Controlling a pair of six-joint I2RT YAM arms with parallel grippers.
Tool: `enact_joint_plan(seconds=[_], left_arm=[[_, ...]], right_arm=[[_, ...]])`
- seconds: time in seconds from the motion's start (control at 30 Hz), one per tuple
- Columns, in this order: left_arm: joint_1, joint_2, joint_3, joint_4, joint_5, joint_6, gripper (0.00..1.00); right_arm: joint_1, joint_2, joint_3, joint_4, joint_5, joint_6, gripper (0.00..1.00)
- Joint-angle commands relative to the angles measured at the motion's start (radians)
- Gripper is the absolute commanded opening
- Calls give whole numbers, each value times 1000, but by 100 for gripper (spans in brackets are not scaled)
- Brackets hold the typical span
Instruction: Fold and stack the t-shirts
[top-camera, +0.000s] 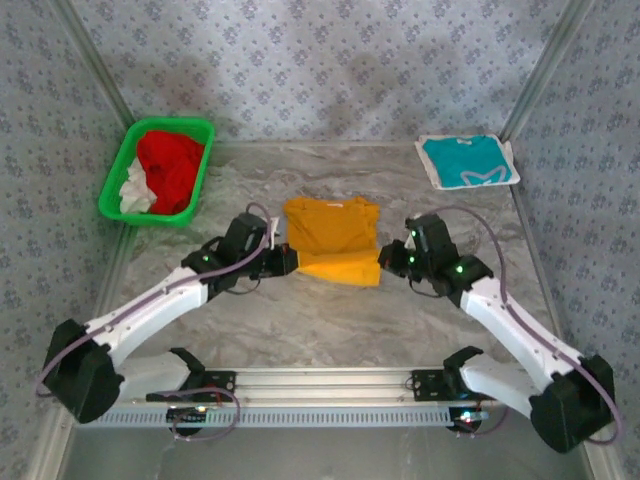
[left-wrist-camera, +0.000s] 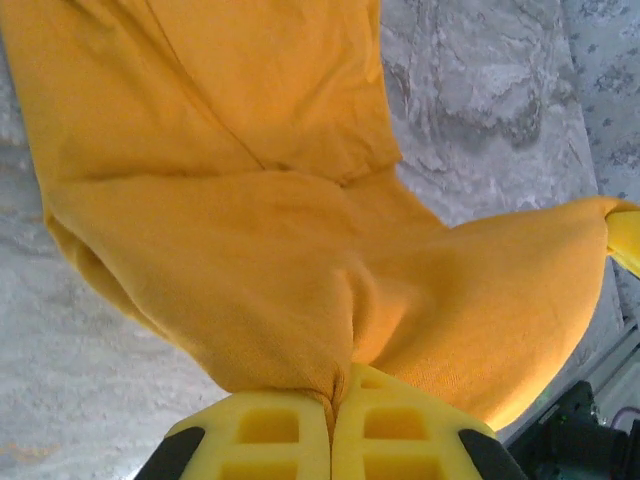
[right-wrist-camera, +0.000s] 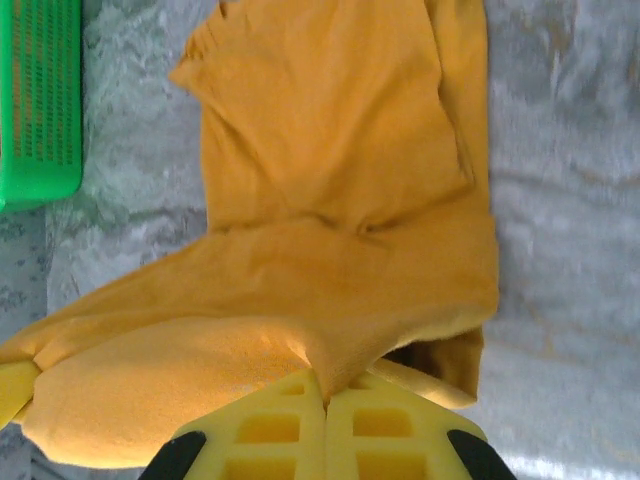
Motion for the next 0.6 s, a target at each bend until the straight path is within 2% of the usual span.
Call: enact_joint_plan(seconds=[0.0, 0.2, 0.27, 0.3, 0.33, 0.37, 0.43, 0.47, 0.5, 0.57], left_arm=[[91, 92, 134, -28, 122, 87, 0], [215, 369, 445, -120, 178, 227, 0], [253, 474, 557, -136, 200, 269, 0], [270, 524, 605, -144, 206, 283, 5], [289, 584, 670, -159, 210, 302, 25], [306, 643, 741, -183, 194, 320, 49], [333, 760, 894, -246, 150, 366, 70], [346, 818, 990, -287, 142, 392, 81], [360, 868, 1077, -329, 129, 400, 85], [377, 949, 1274, -438, 129, 427, 82]], right_arm=[[-66, 112, 119, 31, -33, -122, 0], [-141, 428, 400, 67, -78, -208, 0], [-157, 552, 546, 62, -81, -234, 0], [-163, 602, 600, 57, -72, -242, 0], [-168, 666, 672, 43, -65, -255, 3], [-174, 727, 756, 10, -64, -271, 19], [-186, 848, 911, -78, -52, -273, 43], [-198, 896, 992, -121, -49, -276, 47], [-207, 933, 1048, -150, -46, -276, 47], [-227, 961, 1103, -160, -47, -250, 48]])
